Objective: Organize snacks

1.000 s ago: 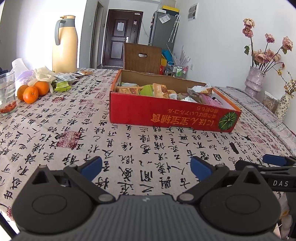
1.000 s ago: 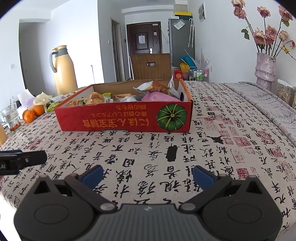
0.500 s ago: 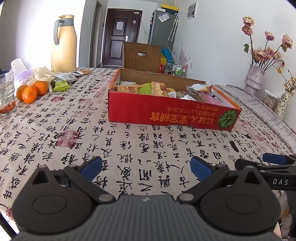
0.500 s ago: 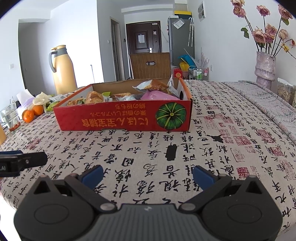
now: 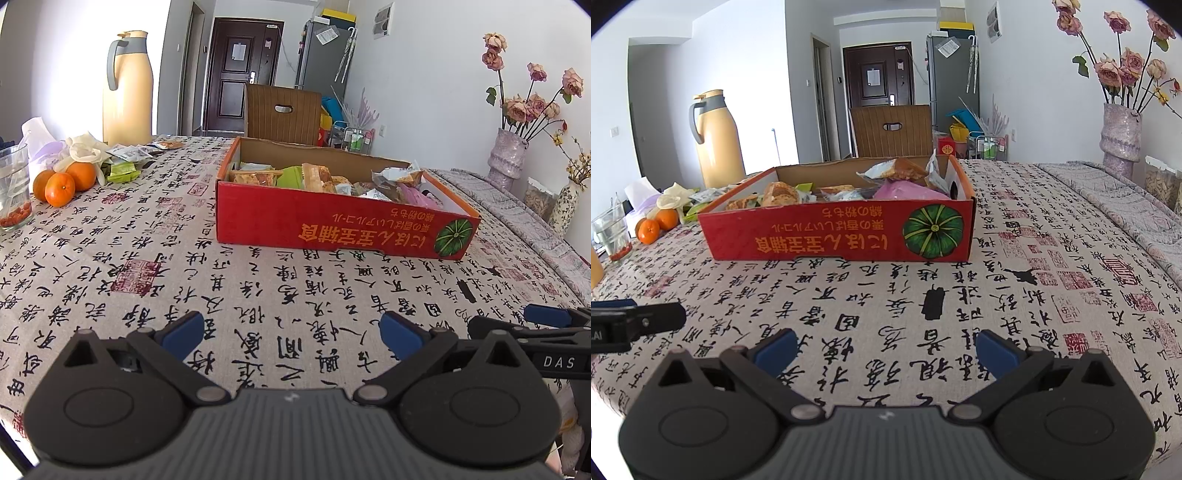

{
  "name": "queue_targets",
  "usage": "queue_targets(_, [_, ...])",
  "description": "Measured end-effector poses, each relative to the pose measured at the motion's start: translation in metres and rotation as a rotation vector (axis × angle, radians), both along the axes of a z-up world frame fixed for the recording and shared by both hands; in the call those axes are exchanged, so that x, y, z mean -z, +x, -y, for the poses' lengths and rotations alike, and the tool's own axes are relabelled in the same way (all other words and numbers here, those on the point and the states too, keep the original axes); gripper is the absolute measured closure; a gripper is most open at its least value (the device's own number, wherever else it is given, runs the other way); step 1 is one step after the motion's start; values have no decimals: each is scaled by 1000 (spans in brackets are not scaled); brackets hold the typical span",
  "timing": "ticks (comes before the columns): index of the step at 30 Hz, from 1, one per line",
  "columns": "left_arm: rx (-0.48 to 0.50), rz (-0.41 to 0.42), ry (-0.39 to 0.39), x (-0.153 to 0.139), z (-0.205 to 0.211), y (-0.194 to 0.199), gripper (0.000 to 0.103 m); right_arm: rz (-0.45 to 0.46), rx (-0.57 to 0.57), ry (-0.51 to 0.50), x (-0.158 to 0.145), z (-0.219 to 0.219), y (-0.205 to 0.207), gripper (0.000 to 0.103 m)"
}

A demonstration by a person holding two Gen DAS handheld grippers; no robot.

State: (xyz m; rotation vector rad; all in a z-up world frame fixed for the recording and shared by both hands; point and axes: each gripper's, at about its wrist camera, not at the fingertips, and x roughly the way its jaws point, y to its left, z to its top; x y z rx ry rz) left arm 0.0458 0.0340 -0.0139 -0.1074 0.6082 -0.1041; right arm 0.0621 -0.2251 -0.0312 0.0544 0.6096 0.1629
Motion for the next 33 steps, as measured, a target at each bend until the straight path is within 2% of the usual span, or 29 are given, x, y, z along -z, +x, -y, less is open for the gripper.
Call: queue_targets(33, [7,17,5,-1,3,-2,0,-2,-1,-1,1,0,-1,0])
